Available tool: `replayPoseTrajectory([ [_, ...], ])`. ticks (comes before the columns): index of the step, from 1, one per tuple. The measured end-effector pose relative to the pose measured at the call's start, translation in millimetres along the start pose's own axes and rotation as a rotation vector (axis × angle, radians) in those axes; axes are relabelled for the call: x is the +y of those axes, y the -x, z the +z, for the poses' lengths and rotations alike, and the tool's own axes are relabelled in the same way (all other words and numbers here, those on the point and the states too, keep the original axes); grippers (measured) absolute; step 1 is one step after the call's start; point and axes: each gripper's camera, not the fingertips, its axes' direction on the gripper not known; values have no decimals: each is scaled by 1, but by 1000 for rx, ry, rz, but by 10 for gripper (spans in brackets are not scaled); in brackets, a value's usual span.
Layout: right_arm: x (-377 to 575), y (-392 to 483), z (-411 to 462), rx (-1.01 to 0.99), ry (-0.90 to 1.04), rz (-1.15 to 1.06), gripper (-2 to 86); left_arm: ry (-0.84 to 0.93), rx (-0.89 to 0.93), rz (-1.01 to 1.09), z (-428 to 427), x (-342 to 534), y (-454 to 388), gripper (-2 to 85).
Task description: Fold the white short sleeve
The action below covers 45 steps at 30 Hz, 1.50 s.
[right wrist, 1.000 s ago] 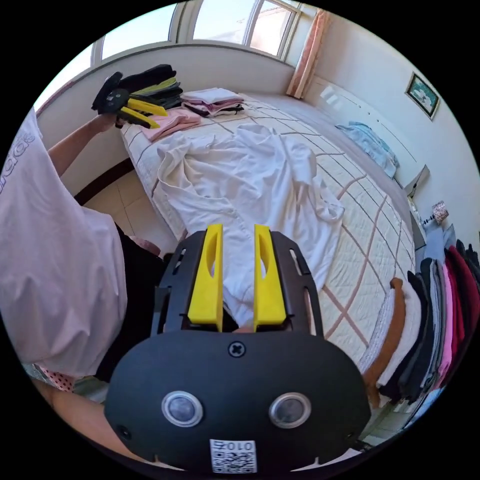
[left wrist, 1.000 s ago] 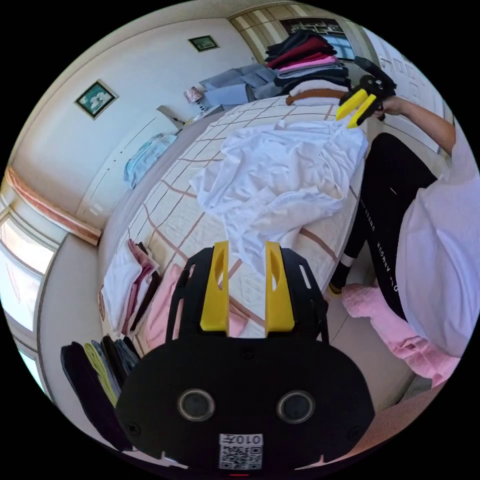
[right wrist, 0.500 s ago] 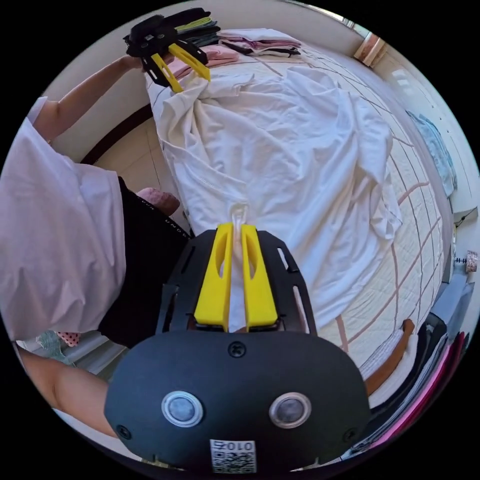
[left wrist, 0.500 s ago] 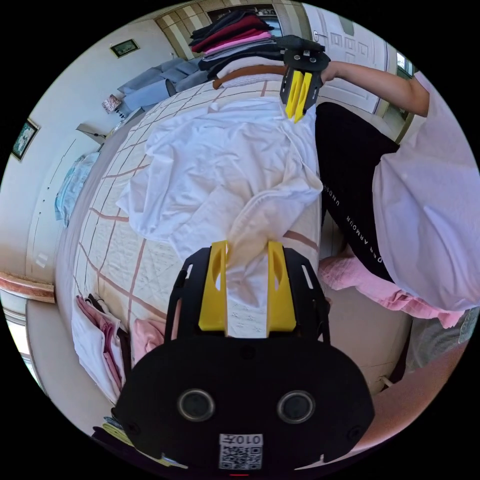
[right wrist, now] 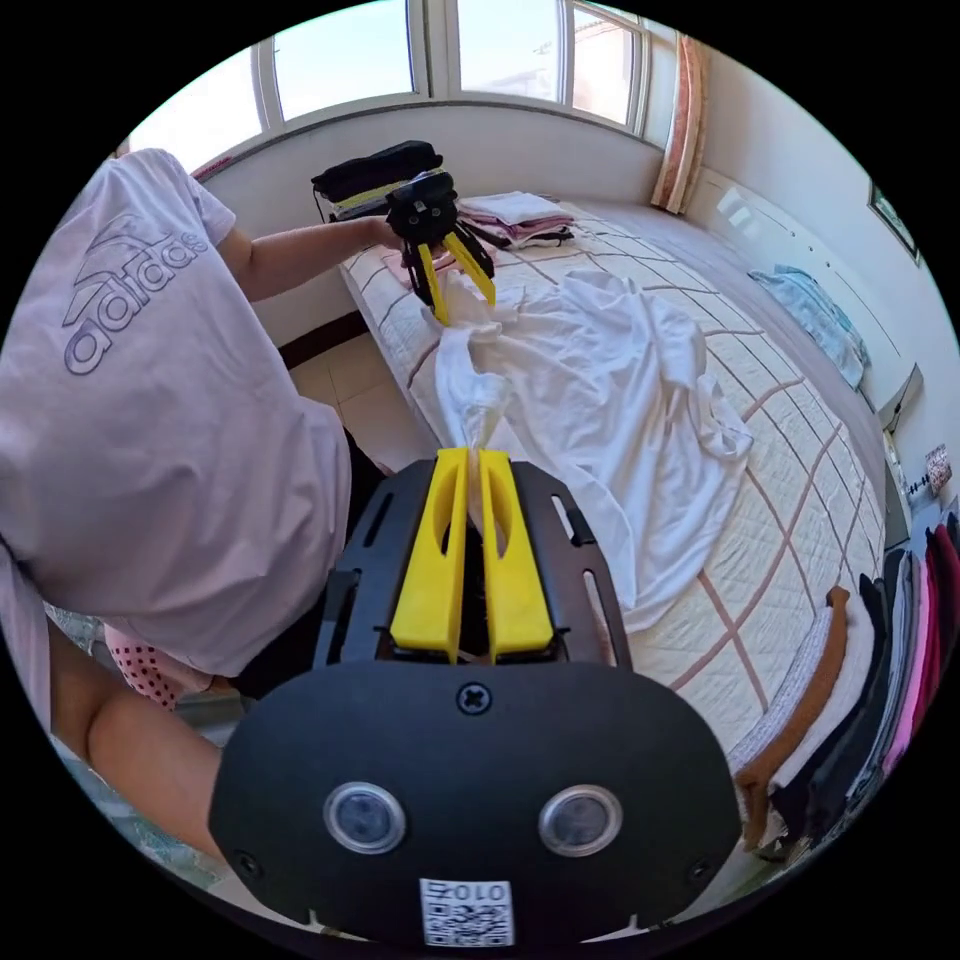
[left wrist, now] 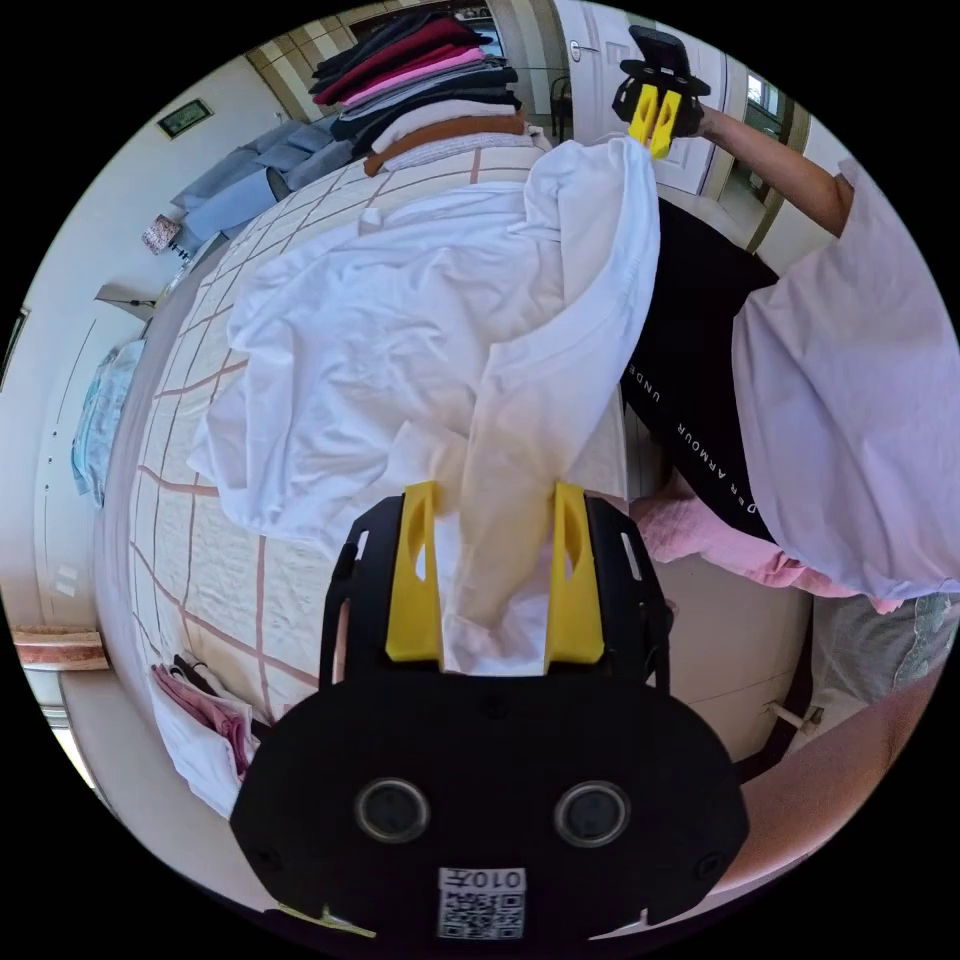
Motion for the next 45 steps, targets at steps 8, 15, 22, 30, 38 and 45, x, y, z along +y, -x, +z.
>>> replayPoseTrajectory([
  [8, 46, 58, -43, 221, -60, 204, 16, -29, -223, -126, -37, 42, -93, 23],
  [15, 48, 95, -146, 504, -381, 278, 14, -548, -550, -402, -197, 79, -132, -2],
  [22, 63, 234, -280, 912, -641, -79, 21, -861, -866, -44, -323, 114, -250, -3],
  [30, 70, 255, -299, 1015, -673, -178, 33, -886, -922, -25, -342, 113, -251, -3],
  [38, -58, -32, -208, 688, -339, 149, 27, -589, -436, -397, -277, 47, 72, -3],
  [45, -160, -153, -354, 804, -606, 340, 24, -658, -652, -397, -478, -30, 205, -3],
])
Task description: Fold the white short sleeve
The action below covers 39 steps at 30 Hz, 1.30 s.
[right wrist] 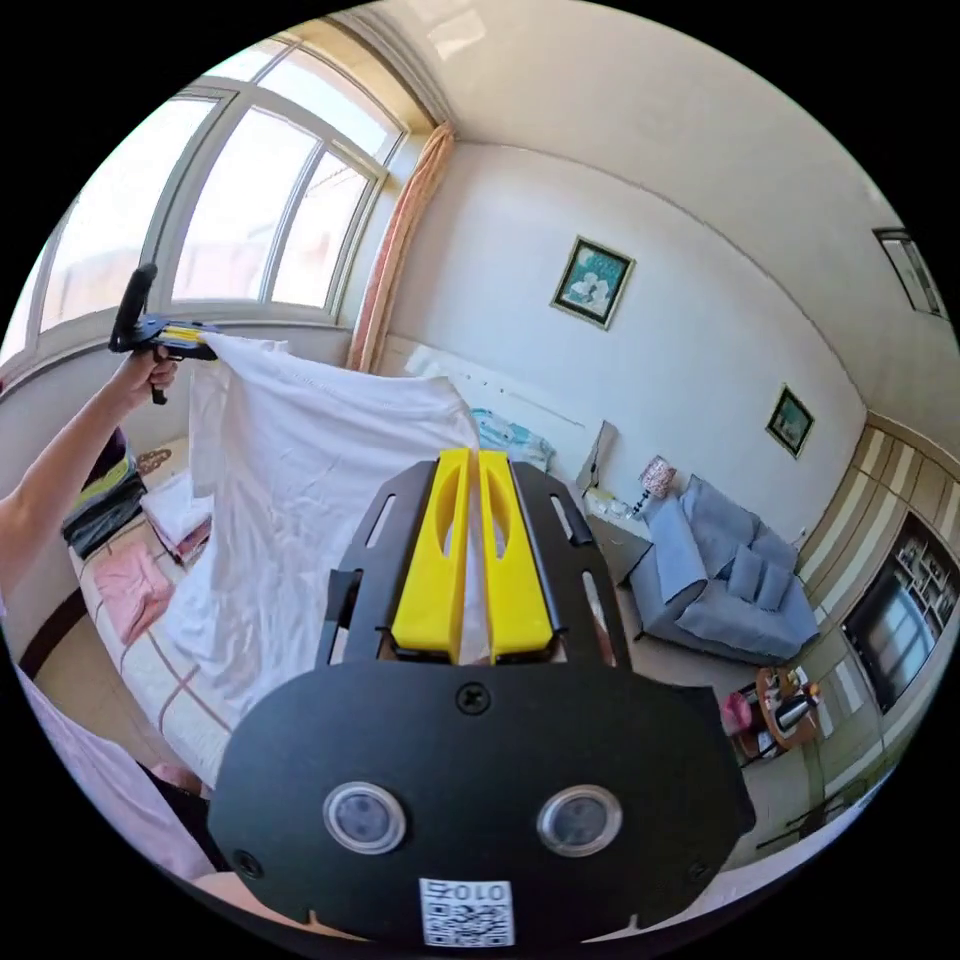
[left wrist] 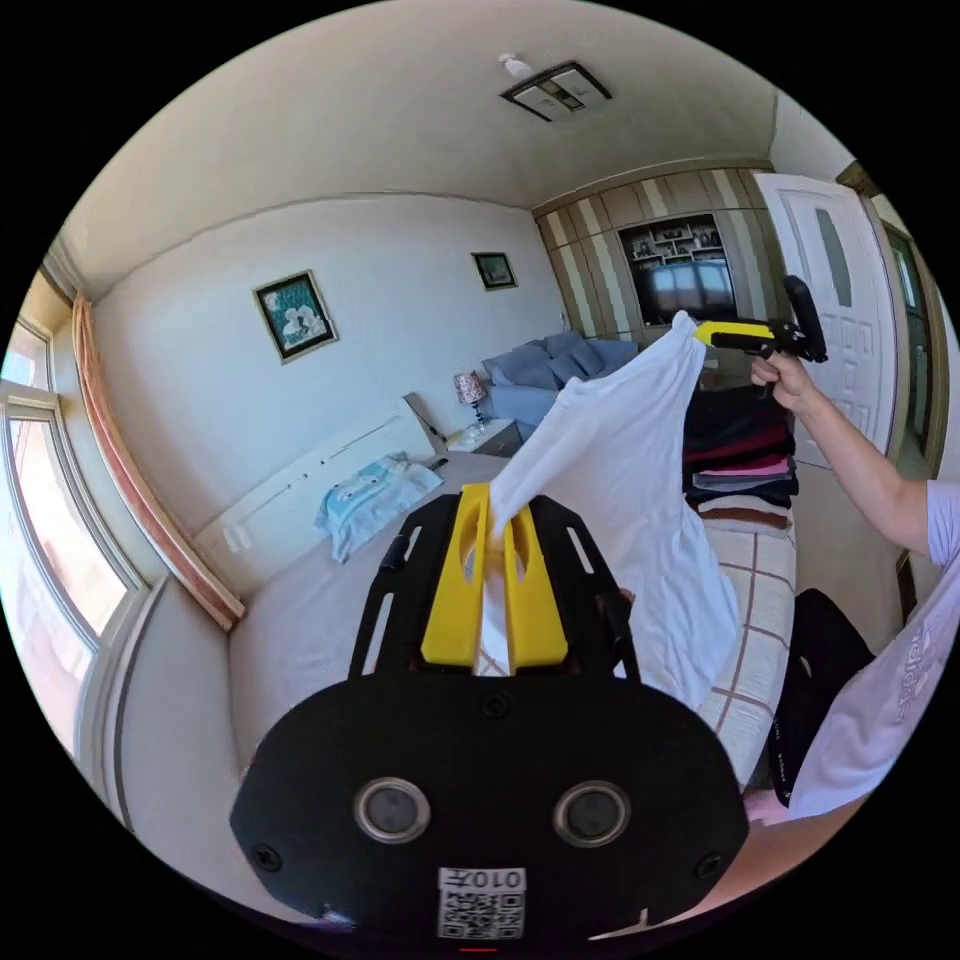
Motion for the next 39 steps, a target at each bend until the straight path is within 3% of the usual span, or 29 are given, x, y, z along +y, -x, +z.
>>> replayPoseTrajectory([
  [5, -23, -20, -46, 25, -96, -74, 26, -119, -43, 190, -47, -41, -8, -3],
  [10, 70, 5, -3, -10, 74, -127, 23, -53, -58, 355, 8, 25, -76, -2],
  [17, 278, 73, 98, -254, 401, -20, 20, 353, 57, 479, 149, 217, -221, -1],
  [22, 400, 133, 119, -411, 593, 55, 18, 533, 186, 461, 174, 323, -300, -1],
  [27, 434, 157, 102, -439, 598, 67, 16, 602, 213, 447, 163, 376, -346, -1],
  [35, 425, 169, 58, -362, 543, -60, 15, 530, 133, 465, 120, 366, -352, -1],
  [39, 458, 186, 56, -375, 644, -116, 15, 531, 152, 445, 107, 379, -369, 0],
])
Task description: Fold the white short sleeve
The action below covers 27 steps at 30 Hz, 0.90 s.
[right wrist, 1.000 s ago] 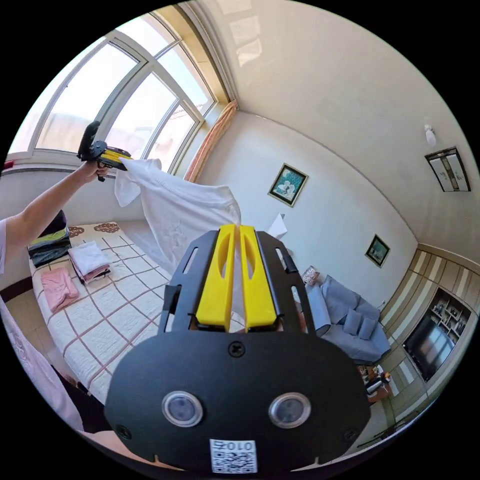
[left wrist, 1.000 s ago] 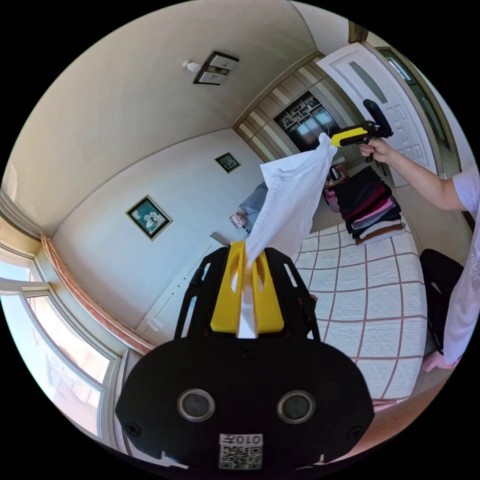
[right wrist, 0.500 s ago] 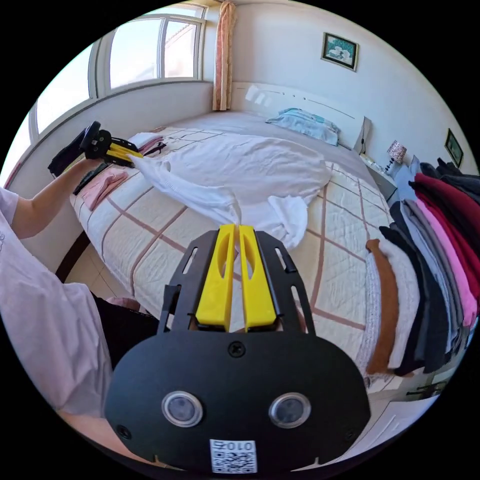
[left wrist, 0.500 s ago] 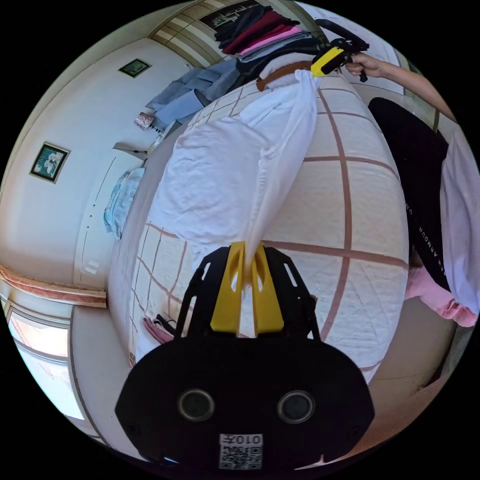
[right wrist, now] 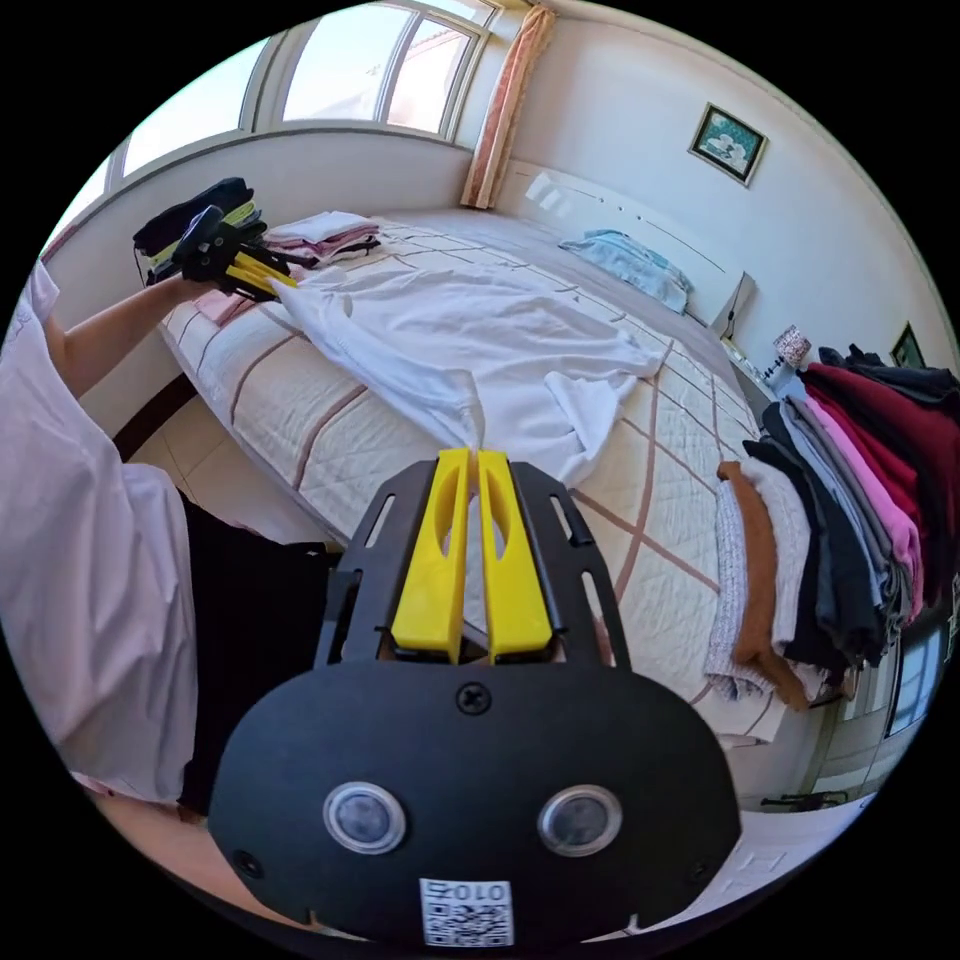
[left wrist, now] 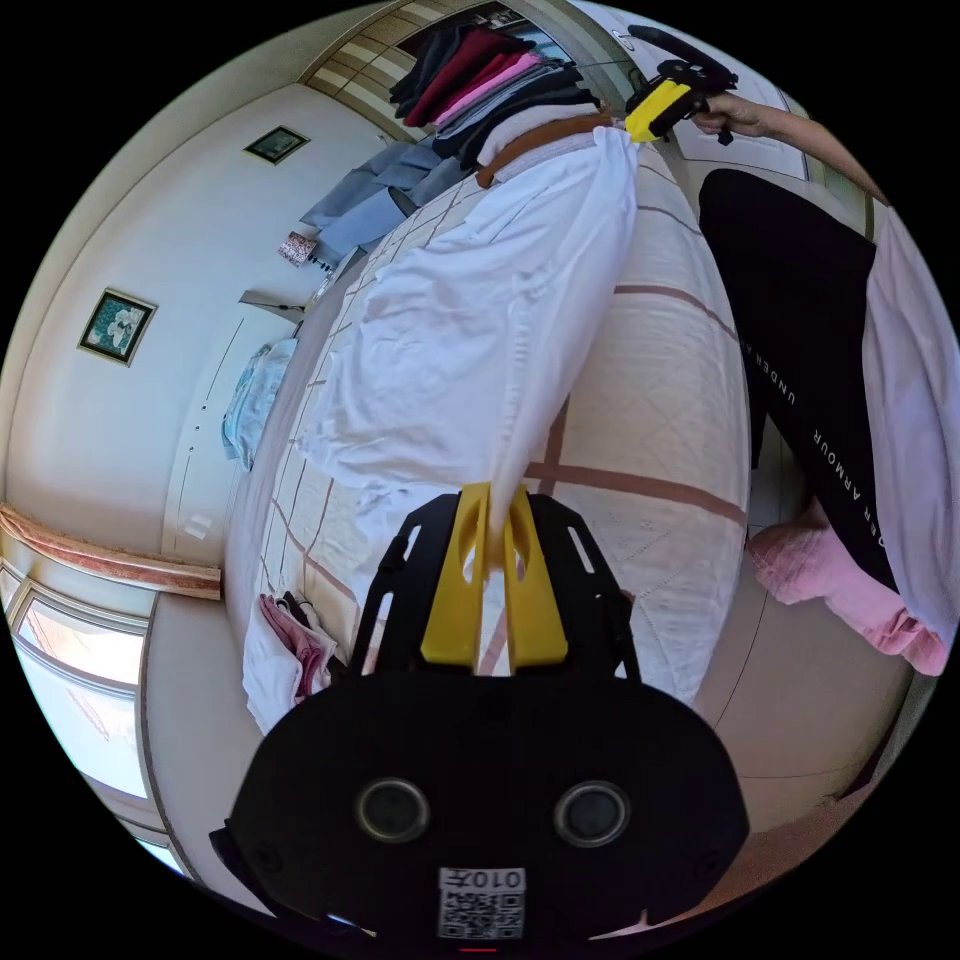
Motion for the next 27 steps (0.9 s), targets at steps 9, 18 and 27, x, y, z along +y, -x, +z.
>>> replayPoseTrajectory([
  [9, 33, 3, 31, -105, 62, 164, 18, 103, -89, -6, 2, 12, -26, 11],
  [18, 23, -3, -17, -59, -59, 111, 22, 85, 193, -766, -44, 132, 108, 36],
  [27, -80, -82, 37, 36, -120, 342, 116, 194, 116, -1064, 50, 166, 239, 139],
])
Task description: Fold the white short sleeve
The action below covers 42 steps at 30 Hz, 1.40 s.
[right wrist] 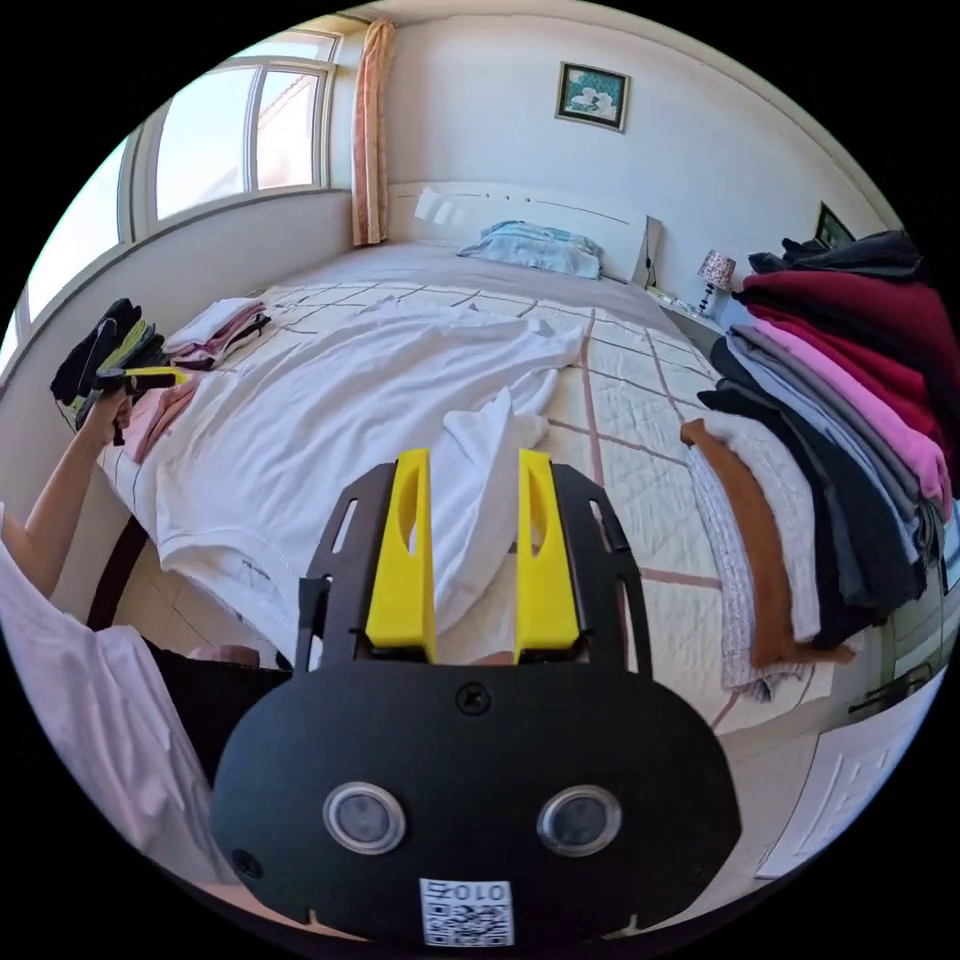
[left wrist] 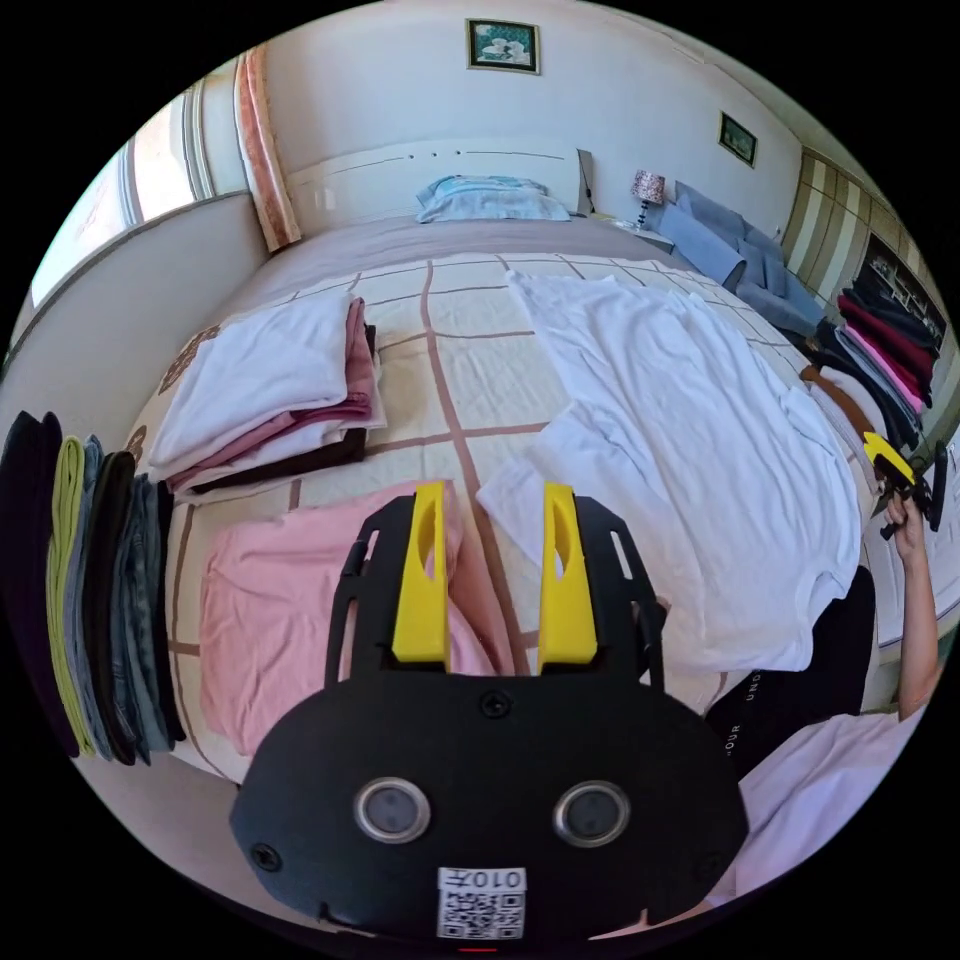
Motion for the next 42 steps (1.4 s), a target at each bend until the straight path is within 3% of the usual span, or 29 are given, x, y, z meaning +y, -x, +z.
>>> replayPoseTrajectory([
  [6, -59, -2, 67, 50, 168, -13, 120, 235, -23, 96, 46, -46, -4, 139],
  [9, -64, 1, 104, 71, 335, -6, 50, 207, 55, 205, 37, -48, -18, 52],
  [12, -62, -4, 76, 112, 240, 40, 24, 179, 22, 220, 15, -42, -9, 22],
  [16, -19, -46, 12, 484, 235, 162, 15, 140, 149, 72, -14, -19, 44, 8],
  [17, -8, -55, 8, 497, 258, 183, 14, 137, 204, 27, -18, -8, 58, 6],
  [22, 76, -82, 29, 300, 432, 269, 11, 136, 248, -59, -11, 27, 65, 3],
  [28, 90, -69, 26, 295, 330, 320, 15, 150, 66, -17, -4, 32, 41, 9],
  [33, 112, -57, -14, 308, 244, 356, 30, 26, 191, -96, -58, 62, 47, 37],
  [35, 126, -53, -24, 346, 217, 368, 45, 29, 189, -100, -59, 74, 49, 49],
  [37, 139, -47, -34, 262, 228, 359, 60, 78, 163, -112, -52, 82, 49, 63],
  [41, 133, -2, -65, 252, 159, 322, 71, -56, -156, -105, -105, 106, 11, 91],
  [42, 129, 22, -75, 208, 97, 281, 77, -71, -151, -52, -113, 113, -9, 97],
])
